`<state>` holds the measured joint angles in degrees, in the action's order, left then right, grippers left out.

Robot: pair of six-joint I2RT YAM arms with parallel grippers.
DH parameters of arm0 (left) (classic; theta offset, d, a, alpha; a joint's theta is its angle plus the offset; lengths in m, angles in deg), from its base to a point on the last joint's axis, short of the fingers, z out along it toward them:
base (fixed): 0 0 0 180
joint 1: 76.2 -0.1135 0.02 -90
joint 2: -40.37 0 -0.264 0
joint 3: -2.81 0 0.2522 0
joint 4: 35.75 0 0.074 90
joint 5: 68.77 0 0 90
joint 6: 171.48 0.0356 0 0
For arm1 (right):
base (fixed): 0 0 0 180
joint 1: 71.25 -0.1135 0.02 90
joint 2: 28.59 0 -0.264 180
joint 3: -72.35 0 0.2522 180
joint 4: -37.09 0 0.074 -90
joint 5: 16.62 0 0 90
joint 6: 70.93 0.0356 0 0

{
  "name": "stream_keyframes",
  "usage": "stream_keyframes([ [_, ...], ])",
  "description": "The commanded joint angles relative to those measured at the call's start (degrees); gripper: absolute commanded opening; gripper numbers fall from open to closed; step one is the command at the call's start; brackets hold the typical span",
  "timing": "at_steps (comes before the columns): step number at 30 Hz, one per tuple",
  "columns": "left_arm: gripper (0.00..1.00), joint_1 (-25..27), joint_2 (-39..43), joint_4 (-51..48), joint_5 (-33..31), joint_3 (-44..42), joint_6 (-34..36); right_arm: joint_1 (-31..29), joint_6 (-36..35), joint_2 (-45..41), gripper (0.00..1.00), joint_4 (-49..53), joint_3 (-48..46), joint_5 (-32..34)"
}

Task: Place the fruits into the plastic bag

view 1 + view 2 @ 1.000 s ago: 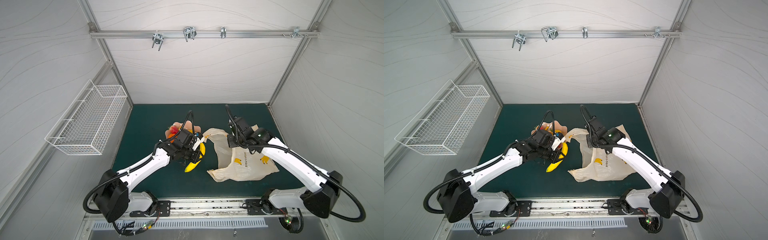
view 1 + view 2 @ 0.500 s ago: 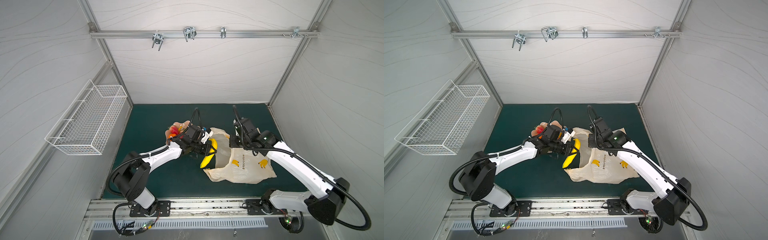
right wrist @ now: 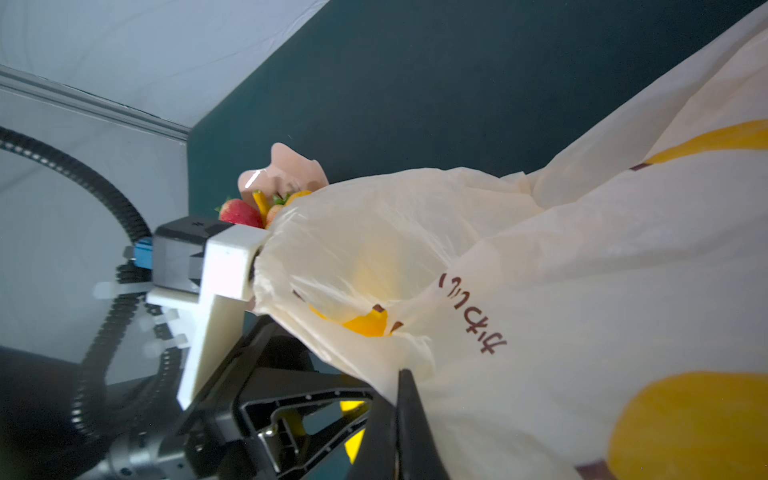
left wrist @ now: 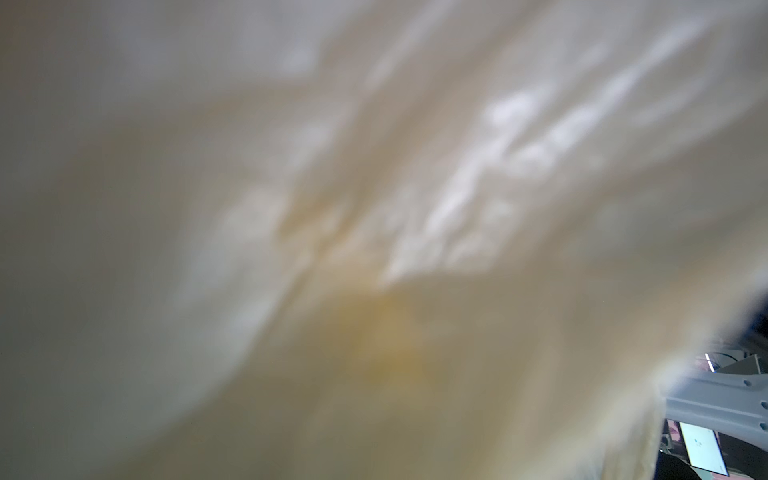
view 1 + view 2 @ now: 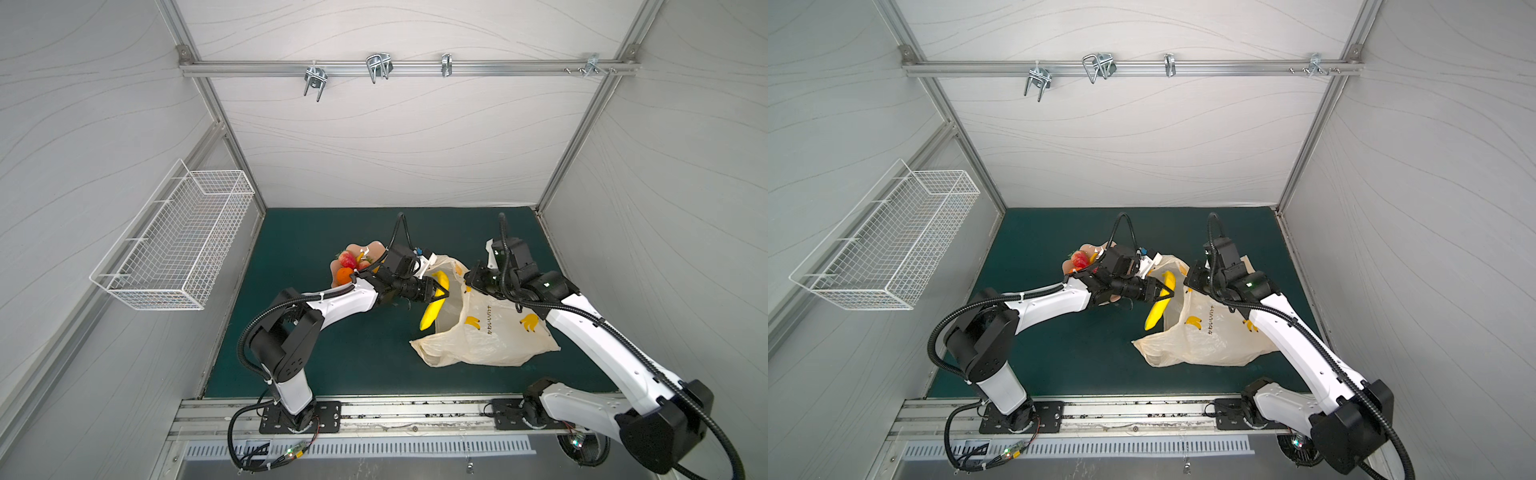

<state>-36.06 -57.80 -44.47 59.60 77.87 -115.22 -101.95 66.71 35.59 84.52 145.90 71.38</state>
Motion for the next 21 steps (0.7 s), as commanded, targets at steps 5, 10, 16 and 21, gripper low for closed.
stream_keyframes([
  [5, 0.16, -2.8, 3.0, 3.9, 2.4, 0.4, -6.5, 0.2, 10.3, -1.1, 0.0, -9.2, -1.3, -6.1],
  [10, 0.16, -7.2, 9.3, 3.9, 2.2, -5.2, -7.7, 0.1, 12.5, -0.8, 0.0, -10.9, -1.3, -5.6],
  [16, 0.17, -7.9, 17.2, 0.2, 0.7, -11.4, -3.9, 0.1, 14.4, 1.6, 0.0, -12.0, -1.3, -6.1],
  [21, 0.17, -4.7, 20.1, -4.7, -1.7, -14.4, 1.9, 0.0, 15.0, 3.2, 0.0, -13.3, -1.1, -6.5],
])
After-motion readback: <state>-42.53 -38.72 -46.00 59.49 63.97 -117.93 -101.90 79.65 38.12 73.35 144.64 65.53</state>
